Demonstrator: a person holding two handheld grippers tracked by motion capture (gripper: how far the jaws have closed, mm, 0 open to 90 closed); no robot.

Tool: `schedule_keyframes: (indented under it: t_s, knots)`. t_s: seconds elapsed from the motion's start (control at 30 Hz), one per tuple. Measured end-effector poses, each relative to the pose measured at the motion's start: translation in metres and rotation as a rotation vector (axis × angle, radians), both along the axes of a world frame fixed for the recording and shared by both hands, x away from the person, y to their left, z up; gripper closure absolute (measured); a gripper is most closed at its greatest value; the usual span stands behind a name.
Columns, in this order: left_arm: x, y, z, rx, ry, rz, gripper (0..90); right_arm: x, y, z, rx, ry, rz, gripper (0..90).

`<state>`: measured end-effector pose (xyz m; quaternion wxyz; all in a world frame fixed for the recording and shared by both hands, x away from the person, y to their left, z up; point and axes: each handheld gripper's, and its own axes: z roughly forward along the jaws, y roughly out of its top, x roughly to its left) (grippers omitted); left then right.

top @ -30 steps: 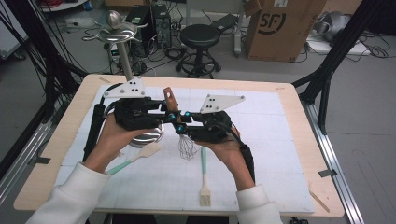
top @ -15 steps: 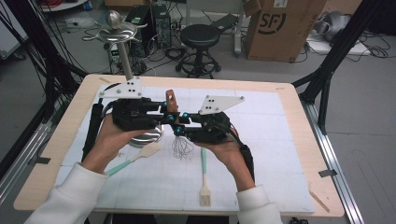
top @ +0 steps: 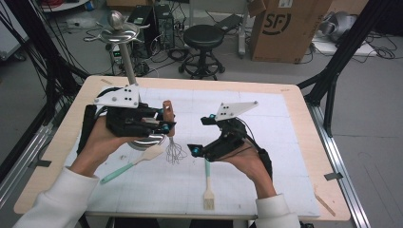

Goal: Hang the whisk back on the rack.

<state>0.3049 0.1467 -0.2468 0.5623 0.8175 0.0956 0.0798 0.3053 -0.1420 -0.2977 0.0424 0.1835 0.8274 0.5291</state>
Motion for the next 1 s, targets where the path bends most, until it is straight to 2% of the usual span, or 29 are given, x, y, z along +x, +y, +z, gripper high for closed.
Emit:
schedule_keyframes:
  t_s: [0.13, 0.23, 0.3, 0.5, 0.83, 1.0]
  knots:
    - [0.0, 0.012, 0.001, 0.012, 0.012, -0.002, 73.0, -0.003, -0.009, -0.002, 0.003, -0.006, 0.021, 0.0]
    - [0.001, 0.023, 0.002, 0.015, 0.023, 0.007, 73.0, -0.007, -0.019, -0.005, -0.028, -0.019, 0.005, 0.0]
    - [0.001, 0.03, 0.003, 0.012, 0.029, 0.01, 72.9, -0.01, -0.025, -0.007, -0.028, -0.021, 0.012, 0.0]
    - [0.001, 0.049, 0.005, 0.02, 0.041, 0.024, 73.0, -0.012, -0.047, -0.016, -0.036, -0.028, -0.045, 0.0]
    - [0.001, 0.069, 0.007, 0.019, 0.06, 0.037, 72.9, -0.018, -0.079, -0.027, -0.043, -0.028, -0.122, 0.0]
    - [0.002, 0.082, 0.012, 0.002, 0.07, 0.057, 73.0, -0.022, -0.091, -0.033, -0.044, -0.032, -0.158, 0.0]
